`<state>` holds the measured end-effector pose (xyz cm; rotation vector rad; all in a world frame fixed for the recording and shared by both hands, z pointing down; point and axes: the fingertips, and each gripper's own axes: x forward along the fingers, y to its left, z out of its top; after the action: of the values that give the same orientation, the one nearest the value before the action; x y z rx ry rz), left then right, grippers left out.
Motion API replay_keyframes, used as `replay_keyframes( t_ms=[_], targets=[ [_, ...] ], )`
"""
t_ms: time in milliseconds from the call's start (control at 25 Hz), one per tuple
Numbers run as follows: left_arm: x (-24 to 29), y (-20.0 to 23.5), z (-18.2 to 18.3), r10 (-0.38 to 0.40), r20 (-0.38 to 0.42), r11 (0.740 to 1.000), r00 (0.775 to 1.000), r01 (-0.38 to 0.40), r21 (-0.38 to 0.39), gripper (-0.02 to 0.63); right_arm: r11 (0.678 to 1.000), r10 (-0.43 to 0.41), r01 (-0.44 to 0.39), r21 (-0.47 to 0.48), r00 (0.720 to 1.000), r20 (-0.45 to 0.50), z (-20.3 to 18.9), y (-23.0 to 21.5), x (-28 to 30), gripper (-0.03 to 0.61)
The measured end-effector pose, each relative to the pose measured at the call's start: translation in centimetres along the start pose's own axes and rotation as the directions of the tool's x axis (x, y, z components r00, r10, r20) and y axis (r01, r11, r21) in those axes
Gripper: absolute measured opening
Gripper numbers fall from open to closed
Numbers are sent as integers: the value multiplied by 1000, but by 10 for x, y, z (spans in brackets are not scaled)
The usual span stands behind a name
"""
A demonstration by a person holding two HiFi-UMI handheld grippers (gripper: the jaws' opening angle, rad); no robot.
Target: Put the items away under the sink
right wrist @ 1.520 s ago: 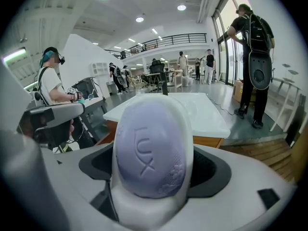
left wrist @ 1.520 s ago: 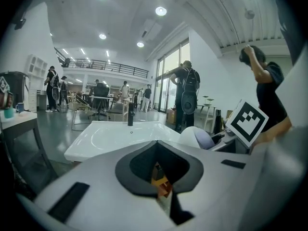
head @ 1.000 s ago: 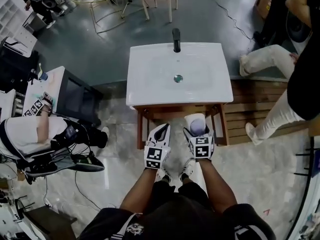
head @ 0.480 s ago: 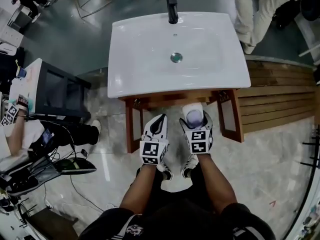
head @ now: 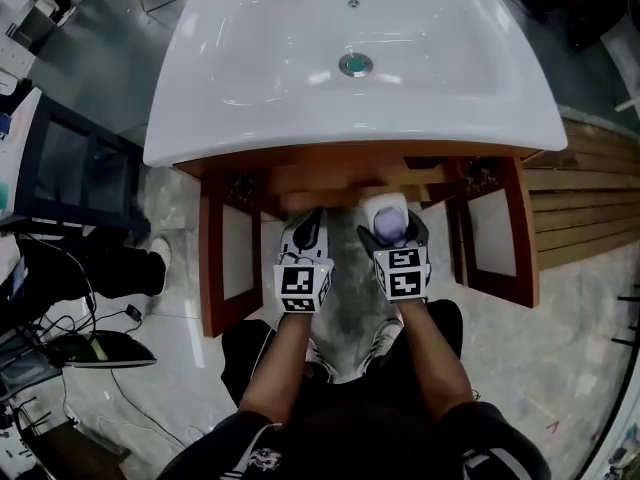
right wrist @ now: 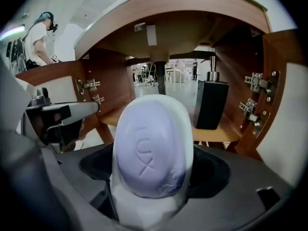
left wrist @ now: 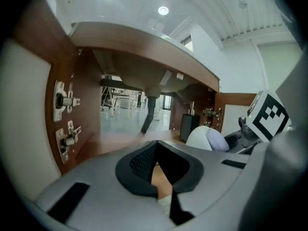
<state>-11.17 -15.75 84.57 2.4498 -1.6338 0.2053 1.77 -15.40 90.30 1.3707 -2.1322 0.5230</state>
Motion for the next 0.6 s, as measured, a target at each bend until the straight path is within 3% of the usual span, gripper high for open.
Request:
replay_keyframes(
  t_ms=[240, 440, 600],
  targets=[
    [24, 7, -62, -10, 31, 1000, 999, 9, 10, 5, 1000, -20, 18, 22, 998, 66, -32, -9, 39, 472],
    [34, -1, -75, -42, 82, 999, 996, 40, 22, 6, 999, -36, 32, 39, 994, 101, -47, -13, 56, 472],
    [34, -2, -79, -42, 70, 999, 997, 42, 14, 6, 999, -47, 46, 15, 994, 102, -46, -11, 55, 472]
  ],
)
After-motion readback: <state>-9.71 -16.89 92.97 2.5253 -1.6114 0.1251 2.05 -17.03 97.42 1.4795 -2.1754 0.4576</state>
